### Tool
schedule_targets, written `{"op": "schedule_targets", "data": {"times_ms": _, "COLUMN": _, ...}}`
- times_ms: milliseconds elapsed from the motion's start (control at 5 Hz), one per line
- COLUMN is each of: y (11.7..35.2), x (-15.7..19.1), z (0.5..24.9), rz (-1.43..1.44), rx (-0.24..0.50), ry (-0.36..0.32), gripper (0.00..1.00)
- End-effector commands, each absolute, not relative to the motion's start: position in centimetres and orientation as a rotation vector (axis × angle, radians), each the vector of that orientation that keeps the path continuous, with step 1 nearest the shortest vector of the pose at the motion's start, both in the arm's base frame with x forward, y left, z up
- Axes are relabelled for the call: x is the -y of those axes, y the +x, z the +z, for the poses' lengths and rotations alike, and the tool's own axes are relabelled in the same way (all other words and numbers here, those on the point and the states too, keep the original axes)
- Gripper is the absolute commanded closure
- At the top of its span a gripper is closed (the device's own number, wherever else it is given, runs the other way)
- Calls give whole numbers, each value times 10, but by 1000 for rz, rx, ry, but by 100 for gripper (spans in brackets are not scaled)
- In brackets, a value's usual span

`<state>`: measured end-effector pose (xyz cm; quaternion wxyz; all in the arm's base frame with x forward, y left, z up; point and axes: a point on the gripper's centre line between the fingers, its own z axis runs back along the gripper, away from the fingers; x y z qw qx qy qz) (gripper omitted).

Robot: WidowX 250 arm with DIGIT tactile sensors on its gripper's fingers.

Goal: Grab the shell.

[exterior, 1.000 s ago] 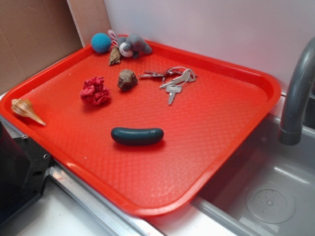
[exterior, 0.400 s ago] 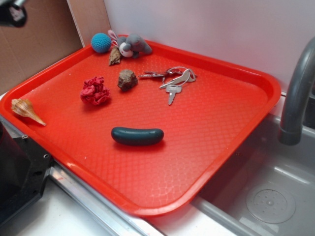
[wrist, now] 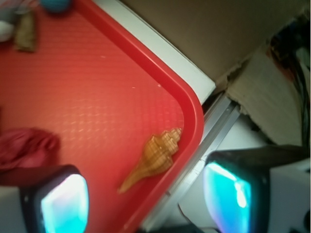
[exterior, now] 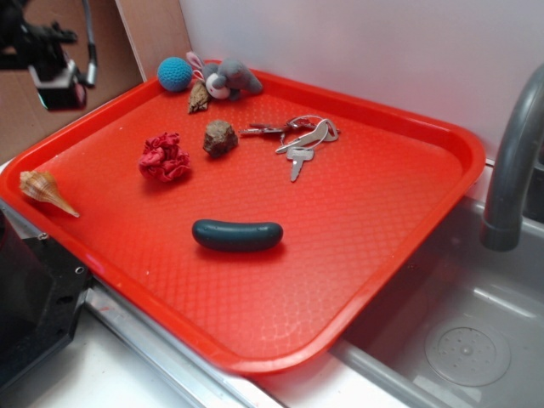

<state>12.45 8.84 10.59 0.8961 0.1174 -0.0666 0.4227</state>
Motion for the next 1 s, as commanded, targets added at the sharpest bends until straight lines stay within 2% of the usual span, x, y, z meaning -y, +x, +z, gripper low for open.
{"op": "schedule_targets", "data": {"times_ms": 0, "y": 147, "x": -112, "z": 62, "rz": 1016, "rx": 80, "ry": 229, "gripper": 0}}
{"op": "schedule_targets", "data": {"times_ms": 400, "y": 142, "x": -115, "z": 50, "rz": 1026, "rx": 19, "ry": 254, "gripper": 0}}
{"op": "schedule_targets", "data": {"times_ms": 600, "y": 150, "x": -110, "z": 64, "rz": 1008, "rx": 35, "ry": 251, "gripper": 0}}
{"op": "schedule_targets", "data": {"times_ms": 800, "y": 101, "x": -120, "z": 70, "rz": 1019, "rx": 57, "ry": 248, "gripper": 0}}
